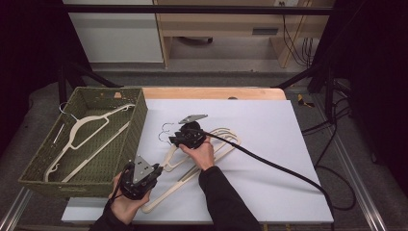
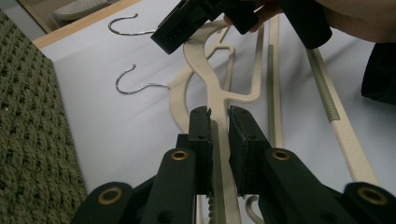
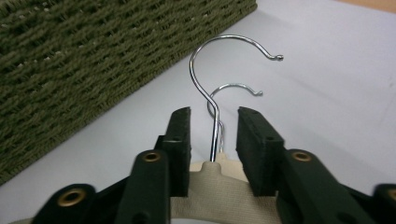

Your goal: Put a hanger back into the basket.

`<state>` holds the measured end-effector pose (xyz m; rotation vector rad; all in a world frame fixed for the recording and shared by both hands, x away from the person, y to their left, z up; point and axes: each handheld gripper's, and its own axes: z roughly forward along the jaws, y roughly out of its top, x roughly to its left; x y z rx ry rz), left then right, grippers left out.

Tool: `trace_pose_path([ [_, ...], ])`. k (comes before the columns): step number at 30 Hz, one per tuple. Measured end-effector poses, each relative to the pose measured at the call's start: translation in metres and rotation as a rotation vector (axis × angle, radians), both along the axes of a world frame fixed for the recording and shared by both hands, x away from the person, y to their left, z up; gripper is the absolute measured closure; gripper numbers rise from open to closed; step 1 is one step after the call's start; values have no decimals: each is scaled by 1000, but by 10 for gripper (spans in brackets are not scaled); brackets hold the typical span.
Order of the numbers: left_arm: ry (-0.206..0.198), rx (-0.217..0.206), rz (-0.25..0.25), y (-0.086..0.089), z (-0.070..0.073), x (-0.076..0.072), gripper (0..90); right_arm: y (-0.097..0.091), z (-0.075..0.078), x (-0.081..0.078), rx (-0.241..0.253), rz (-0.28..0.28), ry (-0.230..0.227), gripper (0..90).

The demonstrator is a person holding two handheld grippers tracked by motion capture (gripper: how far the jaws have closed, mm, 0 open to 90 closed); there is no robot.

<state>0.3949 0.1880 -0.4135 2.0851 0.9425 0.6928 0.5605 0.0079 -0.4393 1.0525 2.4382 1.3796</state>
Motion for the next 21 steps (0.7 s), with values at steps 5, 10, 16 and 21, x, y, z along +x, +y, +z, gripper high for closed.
trace_pose_path([
  [5, 9, 5, -6, -1, -2, 0, 795, 1, -3, 2, 2, 12, 50, 827],
  [10, 7, 3, -10, -3, -4, -1, 794, 0, -2, 1, -19, 8, 54, 841],
  [16, 6, 28, -22, -5, -6, -5, 794, -1, 3, -4, -25, -20, 43, 875],
  [21, 15, 27, -23, -5, -7, -6, 794, -3, 9, -8, -26, -28, 16, 892],
])
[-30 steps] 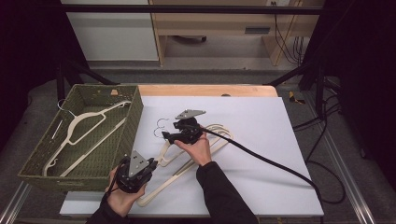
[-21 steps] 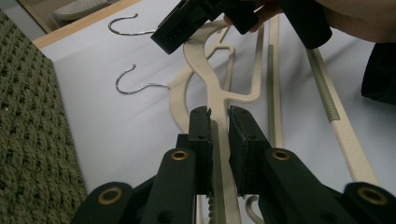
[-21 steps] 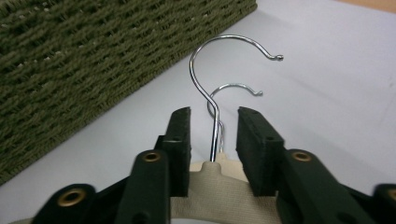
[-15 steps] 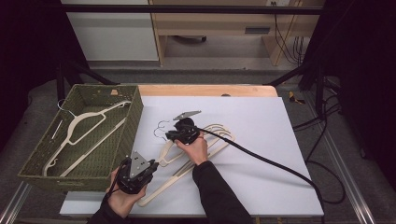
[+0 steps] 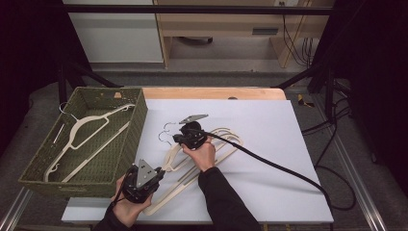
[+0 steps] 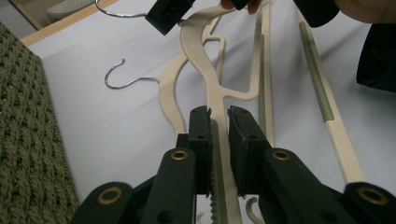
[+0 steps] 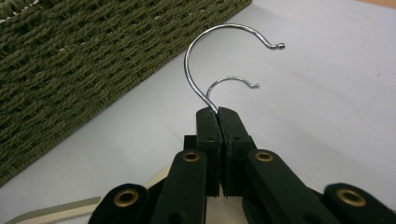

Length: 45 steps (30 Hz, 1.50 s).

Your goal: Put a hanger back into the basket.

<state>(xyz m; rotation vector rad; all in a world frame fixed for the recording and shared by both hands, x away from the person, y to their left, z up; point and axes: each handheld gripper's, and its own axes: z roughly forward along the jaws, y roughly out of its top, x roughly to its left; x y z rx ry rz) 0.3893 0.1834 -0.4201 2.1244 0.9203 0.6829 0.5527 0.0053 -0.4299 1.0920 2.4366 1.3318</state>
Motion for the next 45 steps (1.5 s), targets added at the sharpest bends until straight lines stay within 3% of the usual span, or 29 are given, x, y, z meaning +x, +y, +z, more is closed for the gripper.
trace_pose_path([
  [2, 7, -12, -2, 0, -1, 0, 793, 0, 2, -2, -3, -1, -7, 893],
  [4, 21, 3, -13, 0, -2, 1, 792, -1, 3, -5, -12, -3, -23, 894],
  [8, 67, -43, -29, 0, -4, 4, 777, -1, 4, -11, -27, -3, -61, 896],
  [11, 77, -57, -18, 2, 1, 11, 619, -3, 4, -16, -19, 5, -78, 898],
  [12, 86, -93, -13, 2, 3, 13, 587, -4, 3, -18, -21, 8, -93, 897],
  [15, 90, -110, -16, 1, 8, 20, 445, -5, 3, -21, -21, 7, -103, 898],
  [16, 90, -151, -30, 1, 11, 28, 417, -7, 4, -24, 8, 8, -103, 898],
  [19, 108, -172, -32, -1, 10, 43, 359, -10, 6, -28, 25, 20, -129, 898],
  [23, 159, -250, -41, -8, 3, 63, 338, -14, 10, -34, 43, 41, -154, 898],
  [25, 182, -252, -42, -14, -1, 69, 358, -16, 12, -37, 42, 53, -172, 898],
  [28, 203, -237, -42, -18, -4, 73, 462, -18, 15, -41, 53, 61, -181, 898],
  [29, 218, -212, -52, -21, -6, 76, 504, -20, 18, -44, 68, 68, -187, 898],
  [31, 253, -235, -72, -24, -7, 77, 605, -22, 20, -47, 73, 73, -195, 897],
  [34, 268, -250, -89, -28, -5, 74, 705, -26, 21, -50, 78, 74, -202, 897],
  [35, 268, -250, -89, -28, -5, 74, 755, -27, 21, -51, 84, 73, -199, 897],
  [39, 268, -294, -61, -32, 1, 64, 796, -33, 26, -57, 88, 85, -218, 891],
  [43, 257, -336, -79, -31, 6, 58, 853, -42, 36, -66, 100, 103, -233, 876],
  [45, 216, -324, -95, -34, 15, 49, 856, -51, 46, -78, 116, 111, -258, 844],
])
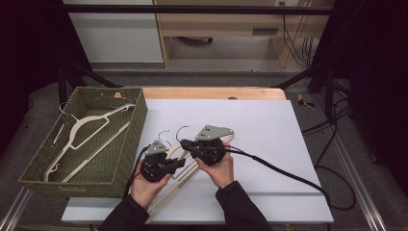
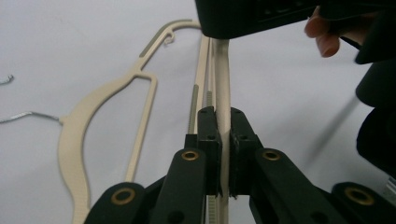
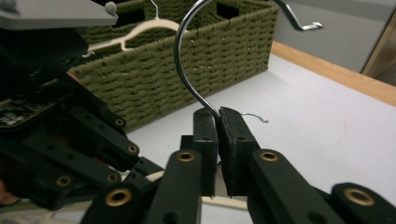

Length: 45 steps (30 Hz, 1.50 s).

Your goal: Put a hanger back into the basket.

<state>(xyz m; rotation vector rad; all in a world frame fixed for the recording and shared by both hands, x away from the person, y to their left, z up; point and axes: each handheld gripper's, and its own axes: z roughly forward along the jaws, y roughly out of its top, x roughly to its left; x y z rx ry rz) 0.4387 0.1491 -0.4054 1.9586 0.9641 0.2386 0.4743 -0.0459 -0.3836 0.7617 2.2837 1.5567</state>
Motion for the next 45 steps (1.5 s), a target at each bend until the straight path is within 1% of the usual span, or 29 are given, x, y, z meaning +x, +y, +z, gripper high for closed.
trace_pose_path([
  [1, 0, 0, 0, 0, 0, 0, 856, -3, 3, -4, 12, 6, -11, 820],
  [2, -33, 10, -5, -3, 5, -6, 856, -6, 7, -8, 17, 6, -20, 782],
  [3, -41, 8, -9, -4, 7, -9, 856, -10, 11, -13, 23, 6, -35, 733],
  [5, -60, 1, -18, -4, 13, -13, 857, -17, 18, -21, 50, 16, -45, 704],
  [6, -65, -5, -20, -4, 15, -15, 857, -21, 21, -25, 58, 20, -50, 669],
  [9, -94, -12, -15, 0, 25, -19, 856, -35, 26, -35, 68, 14, -74, 566],
  [11, -108, -12, -11, 3, 31, -19, 856, -45, 28, -39, 89, 0, -70, 491],
  [12, -111, -12, -8, 6, 34, -19, 856, -51, 28, -40, 107, -7, -67, 457],
  [15, -127, -20, -1, 14, 44, -18, 855, -69, 29, -43, 135, -44, -75, 338],
  [16, -127, -20, -1, 14, 44, -18, 855, -74, 29, -43, 139, -53, -77, 301],
  [17, -149, -35, 3, 21, 55, -19, 856, -80, 28, -44, 135, -63, -75, 275],
  [18, -149, -35, 3, 21, 55, -19, 855, -80, 28, -44, 135, -63, -75, 275],
  [20, -164, -43, 1, 27, 64, -19, 855, -94, 24, -45, 137, -78, -66, 221],
  [21, -174, -41, 0, 29, 69, -19, 855, -98, 23, -45, 137, -83, -62, 210],
  [22, -194, -45, -3, 34, 79, -20, 855, -107, 19, -46, 129, -94, -53, 197],
  [25, -230, -50, -2, 44, 96, -20, 855, -122, 13, -48, 118, -126, -38, 174],
  [28, -255, -55, -4, 55, 112, -18, 856, -136, 8, -50, 116, -150, -27, 150],
  [31, -274, -52, 4, 67, 125, -12, 856, -149, 4, -51, 114, -175, -20, 133],
  [33, -289, -40, 8, 76, 132, -9, 856, -155, 2, -52, 116, -190, -15, 127],
  [35, -300, -38, 12, 85, 138, -5, 856, -160, 1, -52, 109, -206, -18, 111],
  [37, -299, -51, 16, 95, 143, -1, 856, -164, 0, -52, 106, -211, -18, 106],
  [38, -299, -51, 16, 95, 143, -1, 856, -165, 0, -52, 107, -218, -18, 103],
  [39, -304, -53, 19, 105, 148, 3, 857, -167, 0, -52, 101, -222, -20, 101],
  [43, -314, -34, 26, 126, 157, 8, 856, -171, 0, -53, 96, -238, -31, 96],
  [45, -305, -32, 31, 137, 159, 12, 856, -172, 0, -54, 87, -248, -28, 90],
])
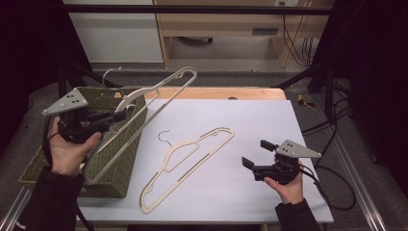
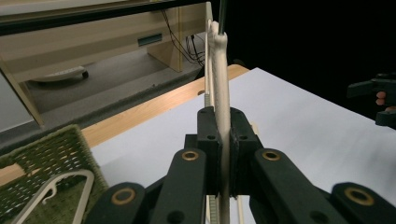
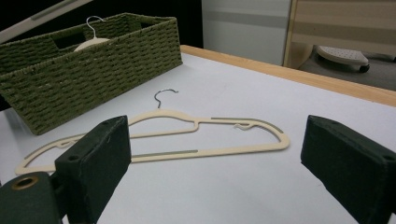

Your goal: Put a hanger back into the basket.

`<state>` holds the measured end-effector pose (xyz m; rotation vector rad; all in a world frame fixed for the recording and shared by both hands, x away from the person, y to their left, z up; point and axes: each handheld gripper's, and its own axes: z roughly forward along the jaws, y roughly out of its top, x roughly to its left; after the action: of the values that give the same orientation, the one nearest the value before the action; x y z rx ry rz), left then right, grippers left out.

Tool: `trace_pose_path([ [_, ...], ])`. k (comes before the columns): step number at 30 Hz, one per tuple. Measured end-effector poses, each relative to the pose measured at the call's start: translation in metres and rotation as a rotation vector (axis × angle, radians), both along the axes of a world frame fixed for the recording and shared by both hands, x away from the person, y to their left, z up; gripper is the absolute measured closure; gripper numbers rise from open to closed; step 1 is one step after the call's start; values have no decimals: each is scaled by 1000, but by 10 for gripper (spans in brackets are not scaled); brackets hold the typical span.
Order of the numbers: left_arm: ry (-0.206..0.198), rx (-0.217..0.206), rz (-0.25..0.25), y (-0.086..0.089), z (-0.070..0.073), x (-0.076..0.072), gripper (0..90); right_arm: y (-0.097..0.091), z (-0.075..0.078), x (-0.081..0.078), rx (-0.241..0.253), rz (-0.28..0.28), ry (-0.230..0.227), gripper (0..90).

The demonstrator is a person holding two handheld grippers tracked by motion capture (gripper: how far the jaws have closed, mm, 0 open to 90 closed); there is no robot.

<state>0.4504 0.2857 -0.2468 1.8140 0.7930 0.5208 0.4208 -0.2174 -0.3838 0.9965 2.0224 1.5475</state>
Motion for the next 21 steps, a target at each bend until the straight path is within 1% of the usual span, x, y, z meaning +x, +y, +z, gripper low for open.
trace_pose_path([
  [2, 9, 8, 11, 12, 0, 5, 856, -1, 0, 0, -3, 1, -2, 84],
  [3, 9, 8, 11, 12, 0, 5, 856, -1, 0, 0, -3, 1, -2, 84],
  [4, 14, 20, 22, 21, -1, 9, 856, -2, -1, 0, -2, 3, -4, 83],
  [6, 9, 65, 33, 31, -4, 14, 857, -3, -2, 1, -2, -2, -2, 83],
  [7, 9, 65, 33, 31, -4, 14, 857, -4, -2, 1, -1, -6, -2, 83],
  [8, 30, 76, 39, 41, -8, 19, 857, -5, -2, 1, -1, -6, -3, 84],
  [11, 52, 80, 43, 58, -15, 26, 857, -6, -2, 0, 4, -10, 2, 84],
  [13, 56, 86, 57, 70, -19, 30, 857, -6, -2, 1, 2, -11, 1, 84],
  [17, 63, 90, 90, 93, -27, 37, 857, -5, -3, 1, -3, -7, 5, 84],
  [21, 68, 82, 132, 113, -35, 43, 857, -5, -4, 2, -4, -8, 8, 84],
])
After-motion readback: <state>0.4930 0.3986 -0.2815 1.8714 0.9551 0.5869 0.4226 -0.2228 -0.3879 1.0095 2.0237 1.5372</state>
